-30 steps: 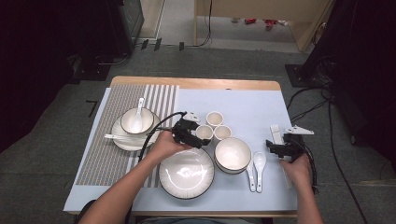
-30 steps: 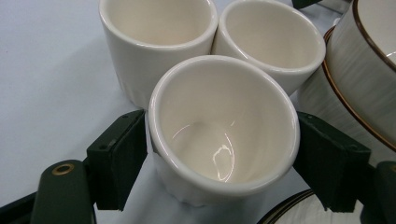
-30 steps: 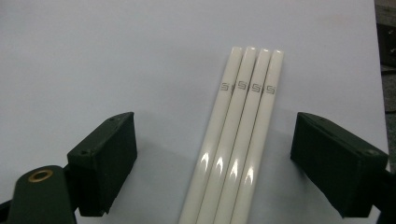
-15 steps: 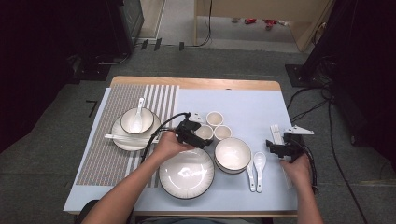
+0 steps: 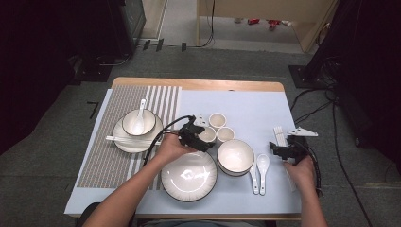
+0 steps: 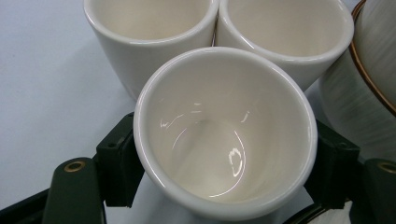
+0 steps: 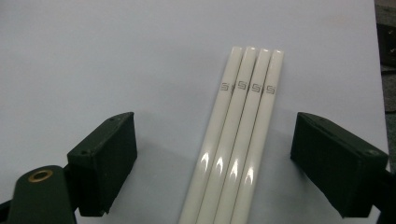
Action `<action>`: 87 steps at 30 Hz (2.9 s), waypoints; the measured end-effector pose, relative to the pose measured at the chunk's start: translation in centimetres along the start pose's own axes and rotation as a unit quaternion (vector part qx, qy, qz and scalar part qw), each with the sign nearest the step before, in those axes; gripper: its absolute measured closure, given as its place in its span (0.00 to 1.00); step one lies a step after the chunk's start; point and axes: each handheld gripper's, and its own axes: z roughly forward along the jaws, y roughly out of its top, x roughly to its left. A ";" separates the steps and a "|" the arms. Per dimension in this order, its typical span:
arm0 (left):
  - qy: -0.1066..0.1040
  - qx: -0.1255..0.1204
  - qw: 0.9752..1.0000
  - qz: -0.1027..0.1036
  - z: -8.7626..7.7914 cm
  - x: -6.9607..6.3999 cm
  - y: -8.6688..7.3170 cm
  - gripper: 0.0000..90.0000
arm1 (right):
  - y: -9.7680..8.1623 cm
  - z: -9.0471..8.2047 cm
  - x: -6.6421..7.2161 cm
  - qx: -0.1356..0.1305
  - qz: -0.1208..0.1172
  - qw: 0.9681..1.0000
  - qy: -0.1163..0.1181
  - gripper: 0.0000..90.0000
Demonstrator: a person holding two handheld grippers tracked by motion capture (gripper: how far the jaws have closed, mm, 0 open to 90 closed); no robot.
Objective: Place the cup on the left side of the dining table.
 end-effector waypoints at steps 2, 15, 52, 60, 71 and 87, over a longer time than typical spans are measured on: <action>0.000 0.000 1.000 0.001 0.0 0.0 0.0 0.30 | 0.0 0.0 0.0 0.000 0.000 1.000 0.000 0.16; 0.000 0.003 1.000 0.009 -0.2 0.0 0.0 0.31 | 0.0 0.0 0.0 0.000 0.000 1.000 0.000 0.16; -0.002 0.001 1.000 -0.007 -1.1 1.0 -0.1 0.31 | 0.0 0.0 0.0 0.000 0.000 1.000 0.000 0.16; -0.003 0.001 1.000 -0.009 -1.4 1.2 -0.1 0.31 | 0.0 0.0 0.0 0.000 0.000 1.000 0.000 0.16; -0.006 0.000 1.000 -0.012 -2.1 1.2 0.0 0.31 | 0.0 0.0 0.0 0.000 0.000 1.000 0.000 0.16; -0.019 0.003 1.000 -0.023 -3.2 1.3 -0.1 0.31 | 0.0 0.0 0.0 0.000 0.000 1.000 0.000 0.16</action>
